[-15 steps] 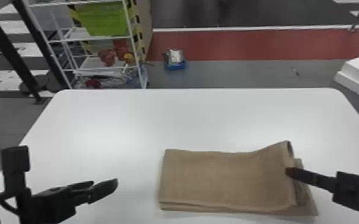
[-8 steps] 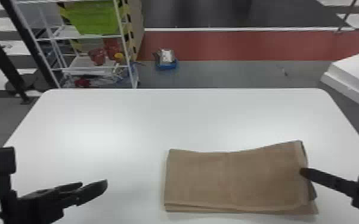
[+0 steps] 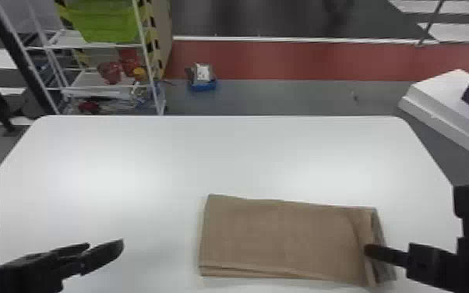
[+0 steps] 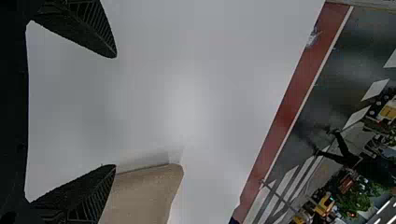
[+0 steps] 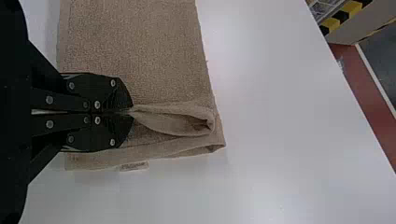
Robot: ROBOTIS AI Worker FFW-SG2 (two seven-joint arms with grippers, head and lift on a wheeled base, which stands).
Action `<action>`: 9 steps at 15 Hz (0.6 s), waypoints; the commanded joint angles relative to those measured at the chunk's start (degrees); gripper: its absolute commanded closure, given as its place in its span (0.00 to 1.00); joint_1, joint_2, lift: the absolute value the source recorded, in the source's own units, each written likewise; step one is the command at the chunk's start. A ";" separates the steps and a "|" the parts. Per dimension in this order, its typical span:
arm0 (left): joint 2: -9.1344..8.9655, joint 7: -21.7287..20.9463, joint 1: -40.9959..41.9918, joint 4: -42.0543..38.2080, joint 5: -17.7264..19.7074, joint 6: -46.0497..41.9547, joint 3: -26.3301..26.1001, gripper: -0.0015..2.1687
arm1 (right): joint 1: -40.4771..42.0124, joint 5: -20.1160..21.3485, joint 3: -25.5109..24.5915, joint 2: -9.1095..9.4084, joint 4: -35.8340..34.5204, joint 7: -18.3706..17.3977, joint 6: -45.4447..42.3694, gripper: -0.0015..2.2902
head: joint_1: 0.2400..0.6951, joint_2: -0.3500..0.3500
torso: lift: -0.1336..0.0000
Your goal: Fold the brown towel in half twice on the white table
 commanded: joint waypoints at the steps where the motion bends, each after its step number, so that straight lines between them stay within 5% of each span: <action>1: -0.24 0.03 0.10 -0.17 0.00 0.00 0.03 0.02 | 0.83 1.71 0.32 0.12 -0.68 0.00 0.82 0.30 | 1.00 0.49 | 0.07; 5: -0.24 0.47 -0.16 -0.44 0.00 0.00 -0.41 0.02 | 2.85 0.04 -4.08 0.30 -4.28 1.49 0.82 0.04 | 1.00 0.46 | 0.07; 9: -0.24 0.55 -0.16 -0.44 -0.09 0.00 -0.58 0.02 | 3.29 -0.84 -8.47 0.56 -9.29 2.20 0.82 0.03 | 1.00 0.42 | 0.07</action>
